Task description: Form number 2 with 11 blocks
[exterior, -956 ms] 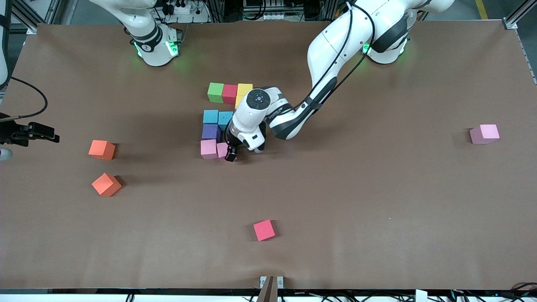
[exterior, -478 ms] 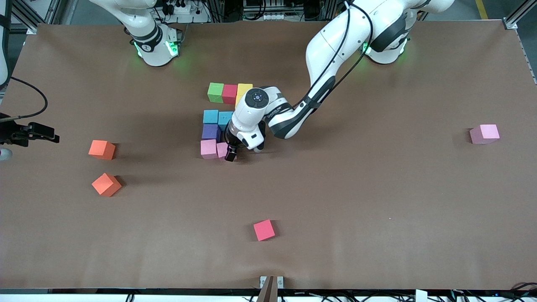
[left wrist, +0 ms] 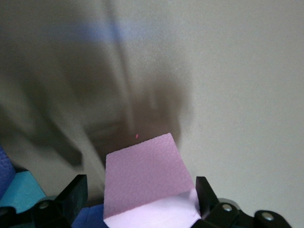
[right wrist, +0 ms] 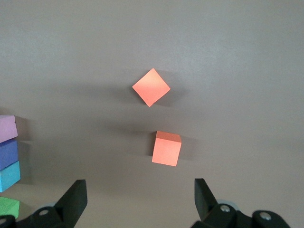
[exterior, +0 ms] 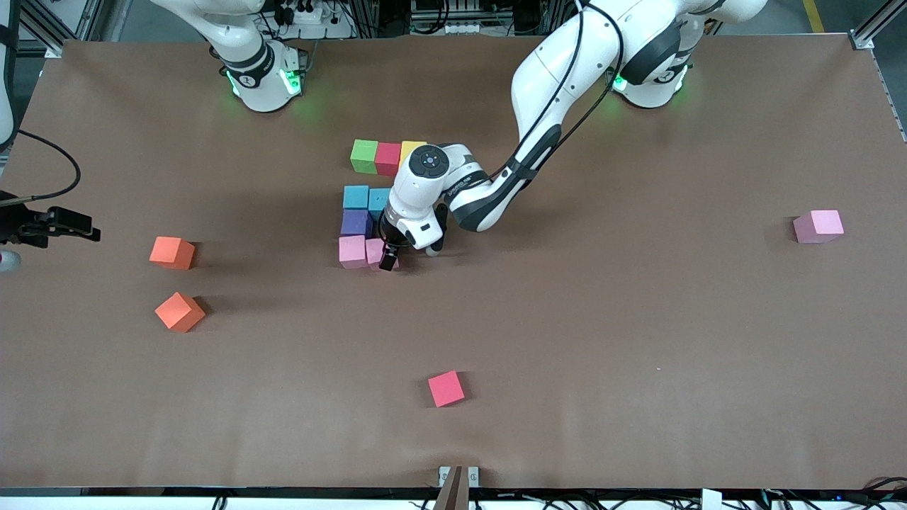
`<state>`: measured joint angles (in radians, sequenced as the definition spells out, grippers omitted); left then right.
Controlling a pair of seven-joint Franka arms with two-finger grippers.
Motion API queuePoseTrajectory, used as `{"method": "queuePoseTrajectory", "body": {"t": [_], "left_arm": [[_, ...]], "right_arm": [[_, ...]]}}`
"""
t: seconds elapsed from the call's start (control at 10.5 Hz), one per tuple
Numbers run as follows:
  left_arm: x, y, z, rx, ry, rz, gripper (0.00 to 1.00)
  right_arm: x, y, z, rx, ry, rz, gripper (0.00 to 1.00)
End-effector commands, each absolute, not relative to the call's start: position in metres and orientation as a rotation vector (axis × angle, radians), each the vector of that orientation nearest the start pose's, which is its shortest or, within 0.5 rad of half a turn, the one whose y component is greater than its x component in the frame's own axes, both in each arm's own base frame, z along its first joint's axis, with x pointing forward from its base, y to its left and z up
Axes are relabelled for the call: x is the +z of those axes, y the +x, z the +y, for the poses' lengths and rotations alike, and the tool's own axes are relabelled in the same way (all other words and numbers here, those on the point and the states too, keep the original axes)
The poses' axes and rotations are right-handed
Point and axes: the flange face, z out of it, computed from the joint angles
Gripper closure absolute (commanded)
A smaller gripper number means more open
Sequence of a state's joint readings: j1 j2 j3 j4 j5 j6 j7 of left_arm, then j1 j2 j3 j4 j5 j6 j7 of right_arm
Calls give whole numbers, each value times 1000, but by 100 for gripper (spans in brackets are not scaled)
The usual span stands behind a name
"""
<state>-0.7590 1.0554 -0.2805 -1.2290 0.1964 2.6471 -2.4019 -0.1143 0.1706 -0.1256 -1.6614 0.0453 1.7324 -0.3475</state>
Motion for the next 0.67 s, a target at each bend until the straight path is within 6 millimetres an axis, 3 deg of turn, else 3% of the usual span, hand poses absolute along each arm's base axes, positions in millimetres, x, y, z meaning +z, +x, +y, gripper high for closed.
{"method": "queuePoseTrajectory", "body": {"t": [0.0,0.57], "left_arm": [[182,456,-644,260,-2745,-2231,0],[177,455,-642,216,-2866,-2075,0]], "right_arm": [[497,591,-138,119,-3068,-160,0],[498,592,-139,114,-3069,-160,0]]}}
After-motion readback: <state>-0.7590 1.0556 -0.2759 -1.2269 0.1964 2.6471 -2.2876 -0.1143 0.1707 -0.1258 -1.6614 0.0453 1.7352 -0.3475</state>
